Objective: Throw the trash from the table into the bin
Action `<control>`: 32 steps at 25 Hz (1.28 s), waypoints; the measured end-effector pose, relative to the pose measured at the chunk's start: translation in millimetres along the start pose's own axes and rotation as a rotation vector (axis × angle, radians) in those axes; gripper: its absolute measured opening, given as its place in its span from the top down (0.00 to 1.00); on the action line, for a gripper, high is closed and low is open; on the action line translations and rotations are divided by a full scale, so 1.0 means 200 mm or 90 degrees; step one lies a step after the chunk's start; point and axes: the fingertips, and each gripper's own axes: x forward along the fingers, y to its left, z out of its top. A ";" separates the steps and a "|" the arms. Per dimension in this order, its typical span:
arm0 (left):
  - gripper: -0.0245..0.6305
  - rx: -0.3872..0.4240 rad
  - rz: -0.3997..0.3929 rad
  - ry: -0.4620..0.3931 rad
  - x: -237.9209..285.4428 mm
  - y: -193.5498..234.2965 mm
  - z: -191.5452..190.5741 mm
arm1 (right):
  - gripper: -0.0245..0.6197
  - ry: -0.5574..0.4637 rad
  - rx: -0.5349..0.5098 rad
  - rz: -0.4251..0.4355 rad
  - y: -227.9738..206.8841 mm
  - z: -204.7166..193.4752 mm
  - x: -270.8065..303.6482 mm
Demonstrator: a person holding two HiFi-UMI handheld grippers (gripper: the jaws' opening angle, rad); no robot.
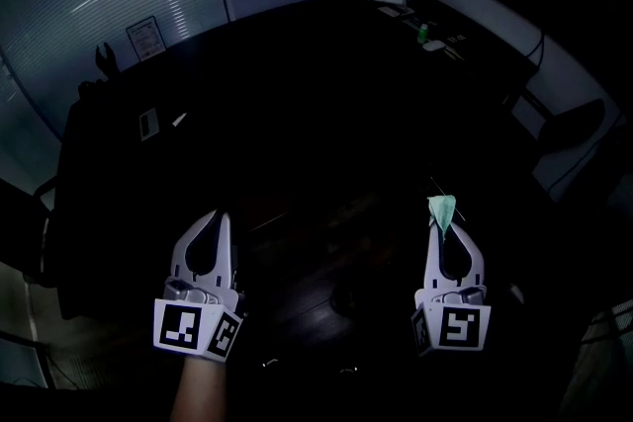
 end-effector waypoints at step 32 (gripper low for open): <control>0.96 0.024 0.019 0.058 -0.06 -0.01 -0.21 | 0.89 0.511 0.025 0.098 0.17 -1.78 -0.23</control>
